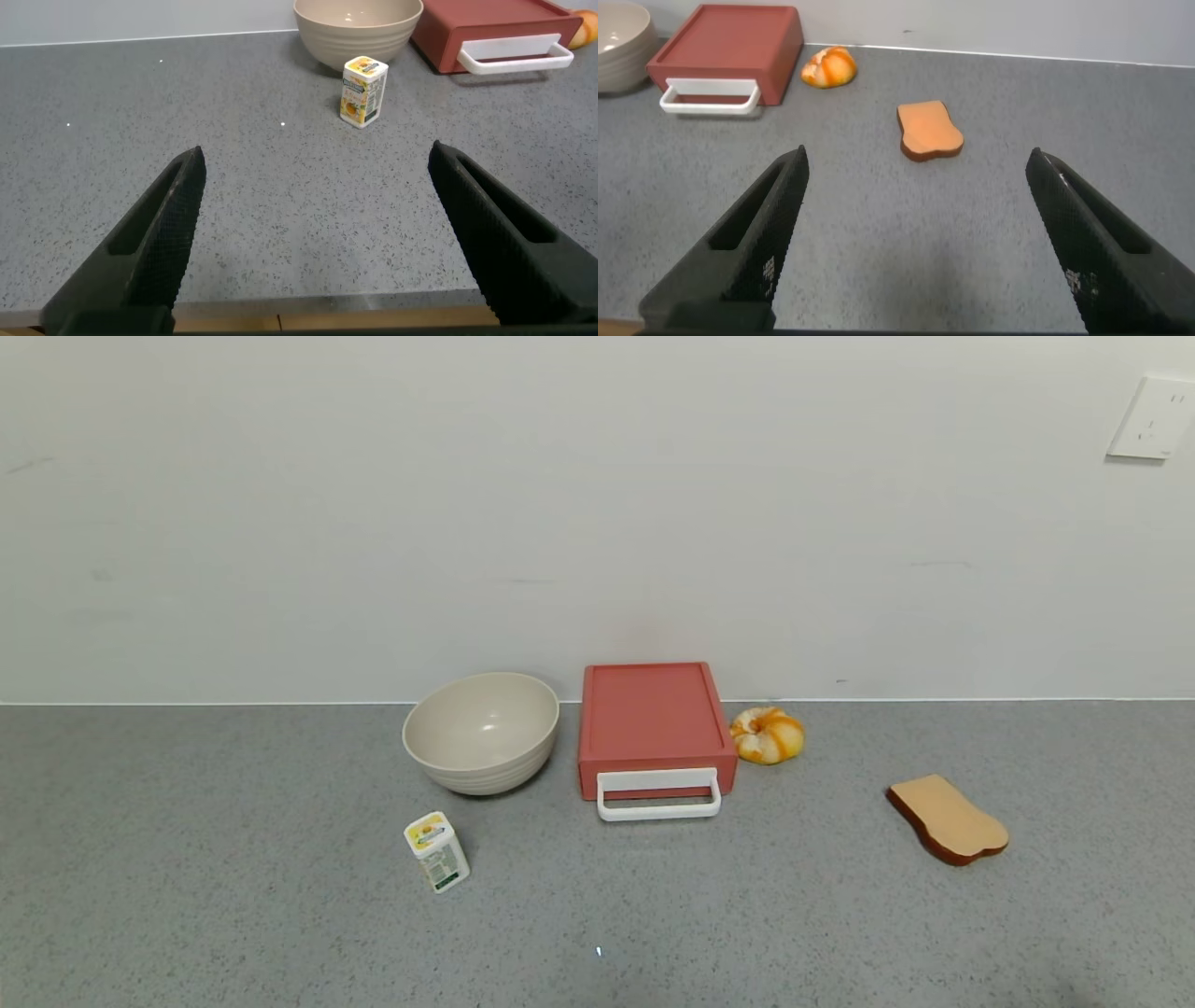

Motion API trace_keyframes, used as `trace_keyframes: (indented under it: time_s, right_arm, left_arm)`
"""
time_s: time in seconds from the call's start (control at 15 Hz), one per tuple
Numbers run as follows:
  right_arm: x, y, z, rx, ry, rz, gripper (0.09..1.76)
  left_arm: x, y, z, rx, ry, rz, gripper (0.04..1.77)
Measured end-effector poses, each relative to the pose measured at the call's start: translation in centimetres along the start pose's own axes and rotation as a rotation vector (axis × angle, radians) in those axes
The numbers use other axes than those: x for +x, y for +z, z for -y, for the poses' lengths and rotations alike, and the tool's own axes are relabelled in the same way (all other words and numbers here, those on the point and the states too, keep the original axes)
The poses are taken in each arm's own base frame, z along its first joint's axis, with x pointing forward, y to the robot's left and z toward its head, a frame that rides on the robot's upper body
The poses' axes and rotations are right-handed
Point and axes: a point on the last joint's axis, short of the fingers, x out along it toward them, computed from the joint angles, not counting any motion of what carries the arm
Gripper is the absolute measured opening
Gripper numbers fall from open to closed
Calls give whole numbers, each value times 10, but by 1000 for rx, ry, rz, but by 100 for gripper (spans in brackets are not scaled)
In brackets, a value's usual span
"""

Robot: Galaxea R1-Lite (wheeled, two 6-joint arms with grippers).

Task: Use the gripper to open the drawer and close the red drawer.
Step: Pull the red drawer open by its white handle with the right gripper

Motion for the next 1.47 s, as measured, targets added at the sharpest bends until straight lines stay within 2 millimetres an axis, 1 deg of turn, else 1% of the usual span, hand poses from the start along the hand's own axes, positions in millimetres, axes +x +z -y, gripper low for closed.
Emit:
trace_keyframes:
  time_s: [0.13,0.27,0.4,0.53,0.6,0.73,0.8,0.93,1.13,1.27,1.47]
  right_arm:
    - [27,36,0,-3,20,-47,171]
    - [64,64,-3,-6,55,-108,171]
    - [105,82,-9,-13,98,-177,171]
    - [150,92,-21,-26,149,-247,171]
    - [173,93,-29,-34,176,-281,171]
    - [210,93,-50,-52,222,-330,171]
    - [226,91,-65,-61,246,-353,171]
    - [251,86,-95,-83,271,-386,171]
    - [275,75,-141,-122,329,-419,171]
    - [285,66,-165,-156,373,-455,171]
    - [298,52,-196,-236,456,-507,171]
  left_arm:
    - [0,0,0,0,0,0,172]
    - [0,0,0,0,0,0,172]
    - [0,0,0,0,0,0,172]
    - [0,0,0,0,0,-4,172]
    - [0,0,0,0,0,-3,172]
    - [0,0,0,0,0,-1,172]
    - [0,0,0,0,0,-1,172]
    - [0,0,0,0,0,-2,172]
    - [0,0,0,0,0,-1,172]
    - [0,0,0,0,0,1,172]
    - [0,0,0,0,0,0,172]
